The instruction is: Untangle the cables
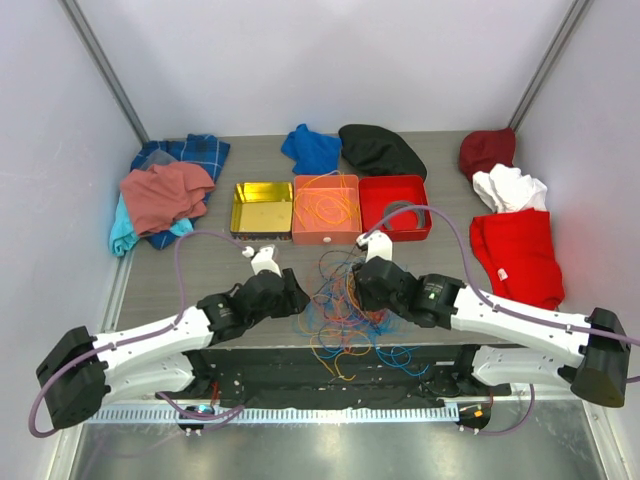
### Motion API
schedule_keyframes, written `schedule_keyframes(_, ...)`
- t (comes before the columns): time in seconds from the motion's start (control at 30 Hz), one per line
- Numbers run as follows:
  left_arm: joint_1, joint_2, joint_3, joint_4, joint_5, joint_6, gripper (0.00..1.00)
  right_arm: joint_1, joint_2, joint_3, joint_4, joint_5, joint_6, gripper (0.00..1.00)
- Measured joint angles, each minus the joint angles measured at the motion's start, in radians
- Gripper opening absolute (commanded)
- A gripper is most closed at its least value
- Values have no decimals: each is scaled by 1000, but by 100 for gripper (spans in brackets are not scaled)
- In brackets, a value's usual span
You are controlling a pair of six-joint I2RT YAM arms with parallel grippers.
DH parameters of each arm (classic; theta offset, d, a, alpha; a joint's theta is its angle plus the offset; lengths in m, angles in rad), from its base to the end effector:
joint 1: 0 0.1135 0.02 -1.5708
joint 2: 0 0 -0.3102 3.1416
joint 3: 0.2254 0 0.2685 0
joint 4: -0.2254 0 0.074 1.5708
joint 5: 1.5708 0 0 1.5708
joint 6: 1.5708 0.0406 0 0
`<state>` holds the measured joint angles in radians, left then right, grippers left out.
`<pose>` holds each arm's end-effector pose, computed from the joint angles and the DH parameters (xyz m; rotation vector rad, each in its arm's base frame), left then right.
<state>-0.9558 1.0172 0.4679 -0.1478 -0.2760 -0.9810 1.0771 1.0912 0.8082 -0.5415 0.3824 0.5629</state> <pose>0.1234 -0.1555 0.2193 -0.1809 2.3337 -0.7149 0.1179 0.1872 0.2913 -0.4238 2.3098 0.3610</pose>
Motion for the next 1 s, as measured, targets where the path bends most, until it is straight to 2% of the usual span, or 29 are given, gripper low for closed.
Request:
schedule_keyframes(0.37, 0, -30, -18, 2, 0, -2, 53, -22, 43, 38, 13, 131, -31, 39)
schedule_keyframes(0.57, 0, -66, -34, 1, -2, -2, 53, -80, 121, 48, 50, 136, -57, 39)
schedule_keyframes(1.0, 0, -103, -57, -2, -11, -3, 53, -202, 129, 48, 107, 126, -73, 42)
